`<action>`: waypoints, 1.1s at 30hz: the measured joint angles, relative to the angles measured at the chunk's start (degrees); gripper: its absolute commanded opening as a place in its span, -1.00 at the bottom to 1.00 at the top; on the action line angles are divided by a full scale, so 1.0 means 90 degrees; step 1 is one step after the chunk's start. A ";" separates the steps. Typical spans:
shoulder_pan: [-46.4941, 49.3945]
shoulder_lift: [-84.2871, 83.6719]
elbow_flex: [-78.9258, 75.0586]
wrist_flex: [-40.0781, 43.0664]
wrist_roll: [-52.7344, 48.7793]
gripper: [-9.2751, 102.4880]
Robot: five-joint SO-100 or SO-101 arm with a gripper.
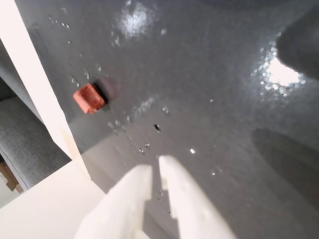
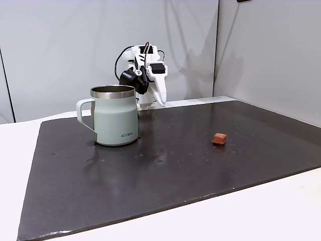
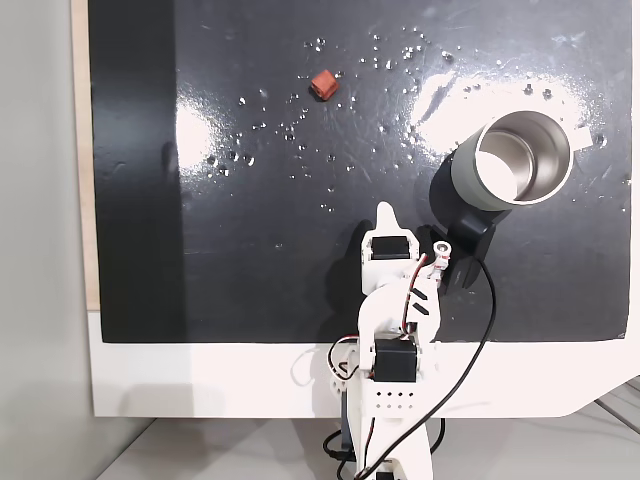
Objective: Grasp a cube and put it in the cup.
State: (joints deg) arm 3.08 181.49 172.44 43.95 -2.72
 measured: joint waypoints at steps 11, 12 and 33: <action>0.0068 0.0000 0.0000 0.0000 0.0176 -0.83; 0.0068 0.0000 0.0000 0.0000 0.0176 -0.83; -0.0332 -0.0664 -0.1250 0.0371 -0.0078 -0.83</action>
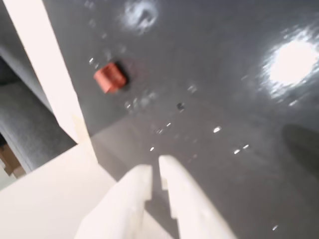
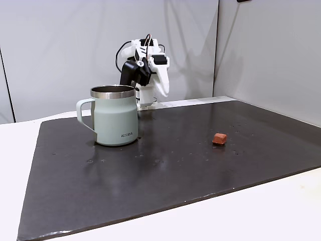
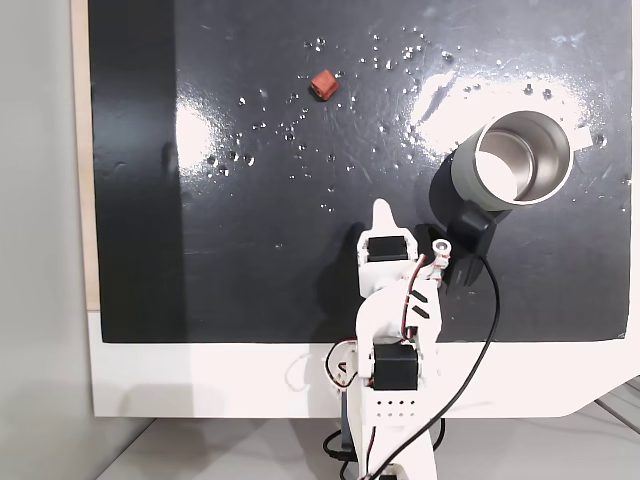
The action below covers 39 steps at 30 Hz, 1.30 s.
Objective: Grasp a cube and put it in the cup.
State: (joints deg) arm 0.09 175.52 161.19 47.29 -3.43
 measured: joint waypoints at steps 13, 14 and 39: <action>-0.0098 -0.4561 -0.4375 0.0361 0.0000 -0.83; -0.0088 -0.4863 -0.4648 0.0410 -0.0029 -0.83; -0.0400 -1.2490 -1.2529 0.3682 -0.0391 -0.83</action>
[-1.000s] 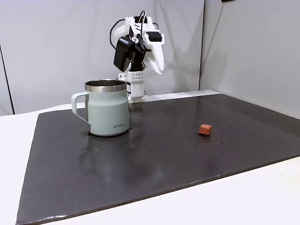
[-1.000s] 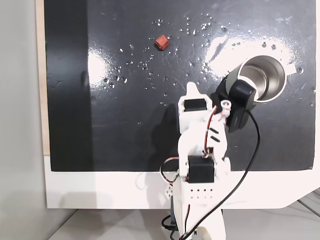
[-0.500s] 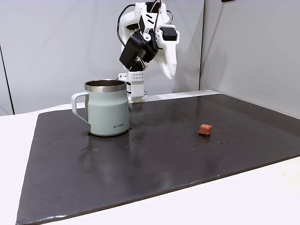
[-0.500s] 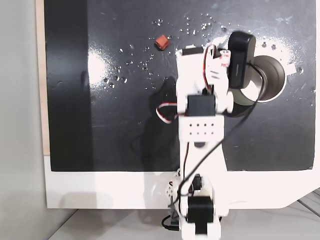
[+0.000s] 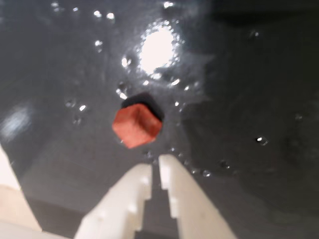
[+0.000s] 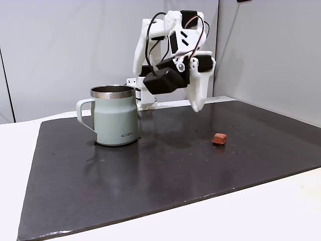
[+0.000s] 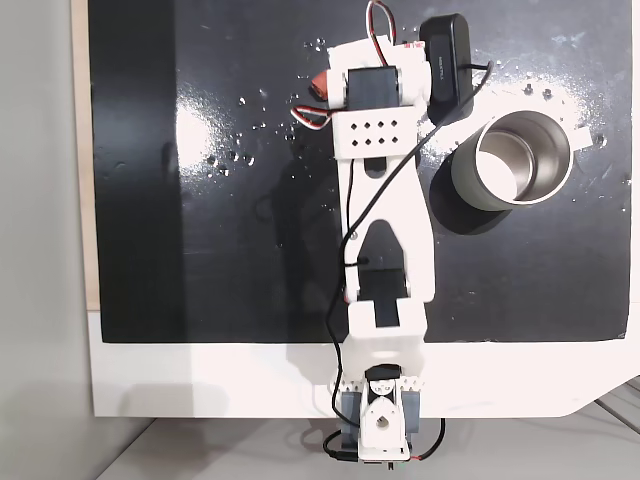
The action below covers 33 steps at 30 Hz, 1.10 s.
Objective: Grasp a cube and put it in the cup.
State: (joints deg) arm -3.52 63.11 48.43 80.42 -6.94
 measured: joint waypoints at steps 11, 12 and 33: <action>-0.0313 -0.2979 -0.5420 0.2432 0.0117 -0.83; -0.0303 -0.3027 -0.5518 0.2432 0.0117 -0.83; -0.0469 -0.3271 -0.5615 0.2471 -0.0020 -0.35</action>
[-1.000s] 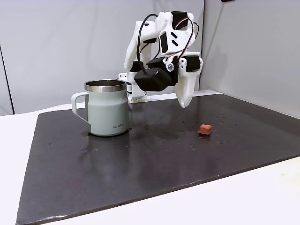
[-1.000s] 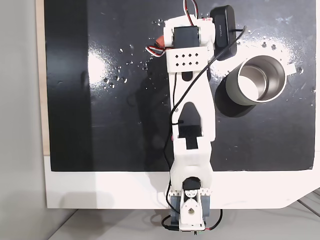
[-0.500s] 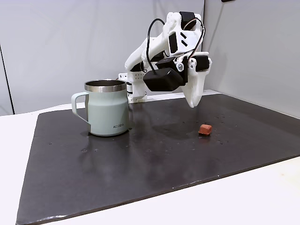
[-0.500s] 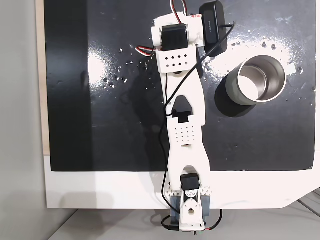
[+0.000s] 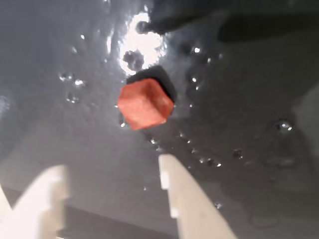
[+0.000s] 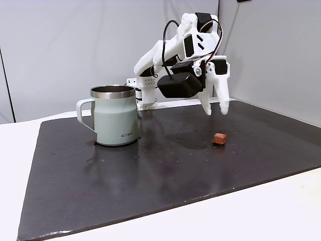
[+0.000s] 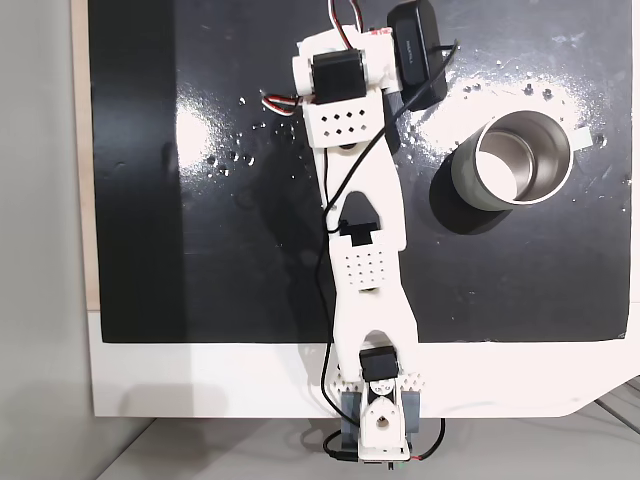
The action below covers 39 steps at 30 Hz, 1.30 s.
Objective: Grasp a cube and put it in the cup.
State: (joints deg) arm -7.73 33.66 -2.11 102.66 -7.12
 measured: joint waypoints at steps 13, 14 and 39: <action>-0.0098 -0.0576 0.0000 -0.0107 -0.0049 -0.34; -0.0117 -0.0654 0.0000 -0.0137 -0.0059 -0.34; -0.0234 -0.1465 -0.0107 -0.0635 -0.0332 -0.80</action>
State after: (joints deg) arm -9.84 20.48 -3.08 96.94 -10.11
